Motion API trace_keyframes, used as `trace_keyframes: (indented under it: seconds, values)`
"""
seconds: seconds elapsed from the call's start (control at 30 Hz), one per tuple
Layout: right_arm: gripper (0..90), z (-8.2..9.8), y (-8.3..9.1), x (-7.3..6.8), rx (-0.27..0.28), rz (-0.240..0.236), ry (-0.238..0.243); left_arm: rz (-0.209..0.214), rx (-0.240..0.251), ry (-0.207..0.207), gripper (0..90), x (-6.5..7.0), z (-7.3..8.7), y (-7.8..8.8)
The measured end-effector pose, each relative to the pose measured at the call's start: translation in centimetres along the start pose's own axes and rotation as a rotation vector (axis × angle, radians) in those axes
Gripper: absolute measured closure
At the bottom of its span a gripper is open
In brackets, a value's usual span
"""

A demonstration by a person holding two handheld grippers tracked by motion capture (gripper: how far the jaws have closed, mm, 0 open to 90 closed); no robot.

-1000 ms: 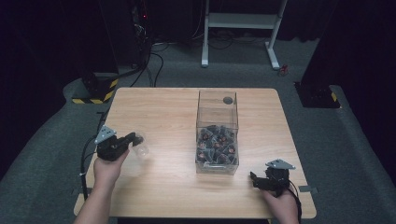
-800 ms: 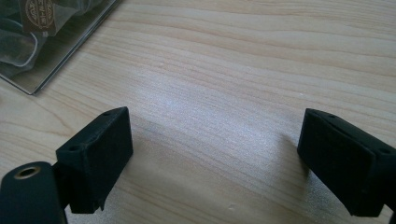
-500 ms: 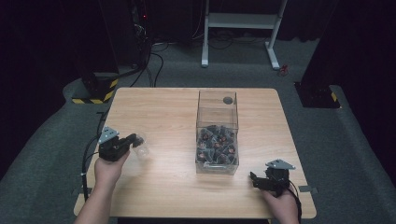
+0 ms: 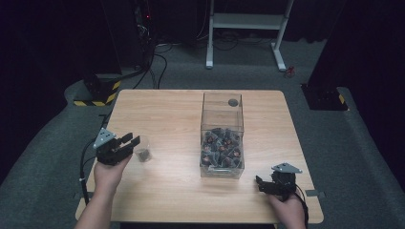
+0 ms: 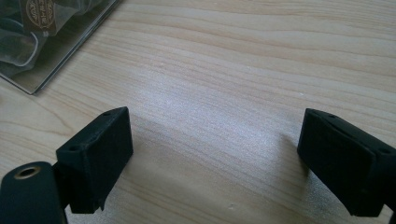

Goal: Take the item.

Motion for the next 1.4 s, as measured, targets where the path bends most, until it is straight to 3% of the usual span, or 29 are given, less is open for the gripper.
trace_keyframes:
  seconds: [0.3,0.43,0.7,1.07,1.23,1.4]
  values:
    - [10.1,0.0,0.0,0.0,-0.002,0.0,-0.002,0.006,-0.032,-0.013,25.0,0.4,1.0,0.9]
    - [10.1,0.0,0.0,0.0,0.0,0.0,-0.002,-0.005,-0.051,-0.018,18.0,0.2,1.9,1.5]
    - [10.1,0.0,0.0,0.0,0.002,0.0,0.0,-0.023,-0.094,-0.027,15.9,-0.2,4.5,2.4]
    - [10.2,0.0,0.0,0.0,0.0,0.0,0.001,-0.047,-0.215,-0.011,15.4,-1.4,9.9,2.9]
    - [10.2,0.0,0.0,0.0,0.001,0.001,0.001,-0.067,-0.288,-0.044,15.4,-1.6,12.3,2.9]
    - [10.3,0.0,0.0,0.0,0.001,0.001,0.002,-0.087,-0.331,-0.059,15.4,-1.6,14.1,2.8]
Point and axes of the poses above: each handheld gripper's, and its own axes: y roughly backward along the jaws, z roughly out of its underside, x roughly to its right, the point moved 10 cm from there along -y, roughly forward along the jaws, and after that the axes turned 1 degree about z, right-handed, at the moved point
